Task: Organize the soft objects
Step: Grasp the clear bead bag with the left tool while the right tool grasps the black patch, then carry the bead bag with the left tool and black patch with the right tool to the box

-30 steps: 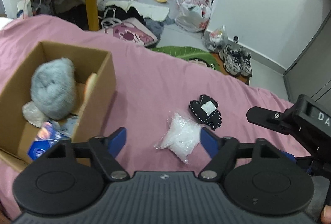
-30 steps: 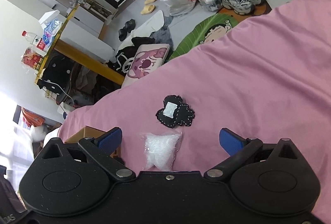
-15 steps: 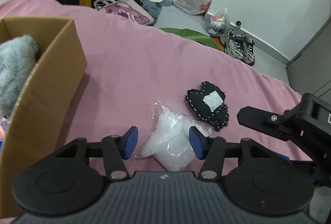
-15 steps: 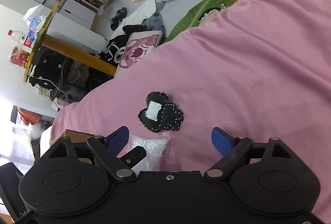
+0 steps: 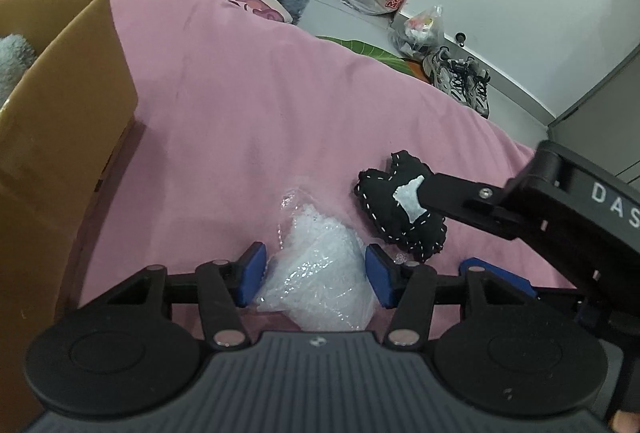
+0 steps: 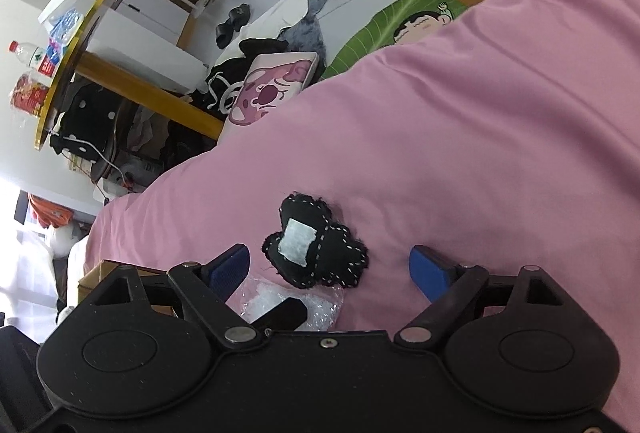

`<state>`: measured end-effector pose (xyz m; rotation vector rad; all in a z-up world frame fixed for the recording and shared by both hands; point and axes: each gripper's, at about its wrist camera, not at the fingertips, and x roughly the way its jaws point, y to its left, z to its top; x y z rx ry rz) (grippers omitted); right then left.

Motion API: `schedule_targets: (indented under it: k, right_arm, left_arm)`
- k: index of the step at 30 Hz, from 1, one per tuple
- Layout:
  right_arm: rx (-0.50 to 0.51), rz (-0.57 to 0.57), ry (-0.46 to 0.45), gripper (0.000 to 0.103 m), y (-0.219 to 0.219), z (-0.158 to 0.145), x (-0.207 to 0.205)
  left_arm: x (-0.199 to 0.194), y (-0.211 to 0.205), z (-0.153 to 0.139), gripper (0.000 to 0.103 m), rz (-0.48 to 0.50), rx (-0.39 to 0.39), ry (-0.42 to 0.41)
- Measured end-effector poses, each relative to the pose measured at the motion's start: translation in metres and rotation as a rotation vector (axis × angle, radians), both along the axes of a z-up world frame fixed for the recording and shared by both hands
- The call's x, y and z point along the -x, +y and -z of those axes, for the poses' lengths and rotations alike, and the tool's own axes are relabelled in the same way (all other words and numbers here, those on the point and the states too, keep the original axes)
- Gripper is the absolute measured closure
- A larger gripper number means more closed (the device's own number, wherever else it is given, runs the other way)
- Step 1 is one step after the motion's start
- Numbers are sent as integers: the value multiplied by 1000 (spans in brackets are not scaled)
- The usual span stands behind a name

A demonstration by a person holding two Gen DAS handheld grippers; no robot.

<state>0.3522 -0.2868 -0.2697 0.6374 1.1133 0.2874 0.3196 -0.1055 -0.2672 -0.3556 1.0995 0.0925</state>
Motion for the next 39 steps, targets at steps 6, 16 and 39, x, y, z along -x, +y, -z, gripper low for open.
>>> schedule_targets:
  k: [6,16,39]
  right_arm:
    - [63,-31,-33,16,16,-2,-12]
    - [237,-42,-62,68,25,-7,-6]
    - [150,50,-160,81,3,-81,72]
  left_arm:
    - [2,-1,-4,64,11,13,-14]
    - [11,19,-15,69,-49,20,-6]
    - [74,33,-107,69,-21,21,-177]
